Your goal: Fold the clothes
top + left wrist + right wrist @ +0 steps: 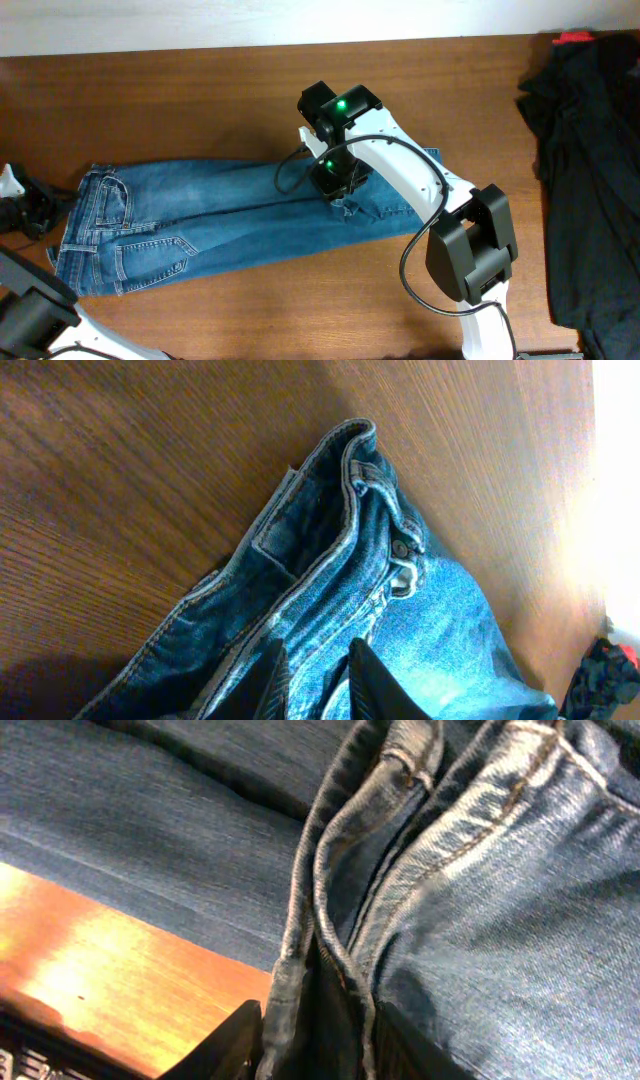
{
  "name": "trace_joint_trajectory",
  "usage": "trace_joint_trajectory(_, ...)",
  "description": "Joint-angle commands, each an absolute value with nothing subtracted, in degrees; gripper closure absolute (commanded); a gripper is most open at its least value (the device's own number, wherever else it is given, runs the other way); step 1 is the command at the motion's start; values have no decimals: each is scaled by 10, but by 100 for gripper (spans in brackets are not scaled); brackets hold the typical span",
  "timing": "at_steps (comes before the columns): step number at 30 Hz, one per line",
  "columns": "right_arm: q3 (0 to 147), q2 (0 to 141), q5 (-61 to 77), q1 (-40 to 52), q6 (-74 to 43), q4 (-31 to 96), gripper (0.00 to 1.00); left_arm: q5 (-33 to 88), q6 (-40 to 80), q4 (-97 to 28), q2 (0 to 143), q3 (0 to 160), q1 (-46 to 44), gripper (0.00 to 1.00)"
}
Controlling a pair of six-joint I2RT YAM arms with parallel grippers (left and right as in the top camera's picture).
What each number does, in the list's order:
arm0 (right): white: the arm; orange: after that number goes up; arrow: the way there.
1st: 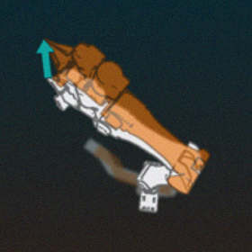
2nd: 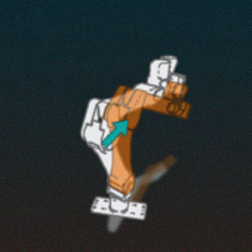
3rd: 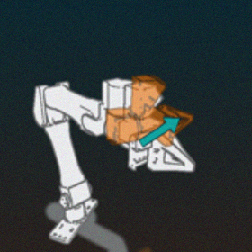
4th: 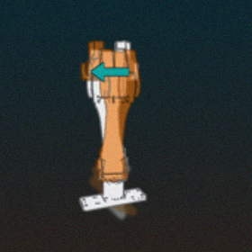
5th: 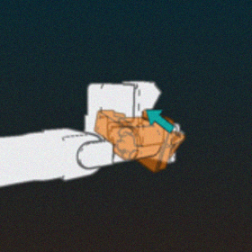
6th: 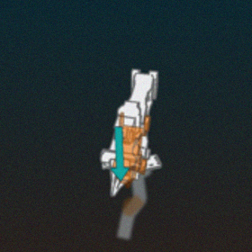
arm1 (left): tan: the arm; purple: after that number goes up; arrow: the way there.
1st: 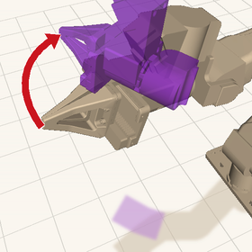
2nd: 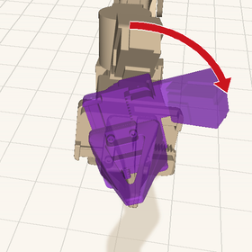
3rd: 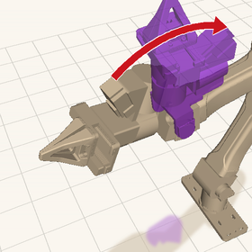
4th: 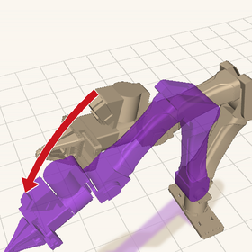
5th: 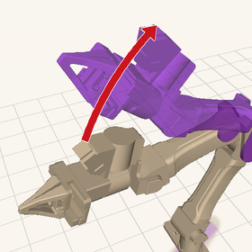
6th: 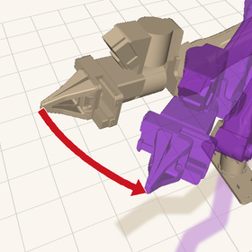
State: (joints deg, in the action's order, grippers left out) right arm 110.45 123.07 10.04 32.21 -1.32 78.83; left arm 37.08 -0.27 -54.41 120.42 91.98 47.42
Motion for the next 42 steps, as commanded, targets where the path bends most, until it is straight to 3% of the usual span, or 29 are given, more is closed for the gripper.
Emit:
trace_joint_trajectory(1, 1104, 1232, 92, 325, -3, 786, 61, 371, -14, -543, 1190, 924, 474, 79)
trace_joint_trajectory(4, 1115, 1231, 21, 312, -24, 787, 61, 371, -14, -543, 1190, 924, 474, 79)
trace_joint_trajectory(11, 1173, 1229, 17, 286, -23, 796, 57, 371, -14, -543, 1190, 924, 474, 79)
trace_joint_trajectory(15, 1184, 1229, 48, 286, -23, 810, 43, 371, -14, -543, 1190, 924, 474, 79)
trace_joint_trajectory(22, 1182, 1231, 80, 324, -18, 828, 27, 362, -14, -543, 1190, 924, 474, 79)
trace_joint_trajectory(25, 1180, 1232, 74, 347, -20, 825, 25, 362, -14, -543, 1190, 924, 474, 79)
trace_joint_trajectory(33, 1103, 1234, -72, 371, -149, 735, 23, 362, -14, -543, 1190, 923, 474, 79)
trace_joint_trajectory(42, 997, 1236, -97, 366, -153, 604, 14, 362, -13, -543, 1190, 923, 473, 79)
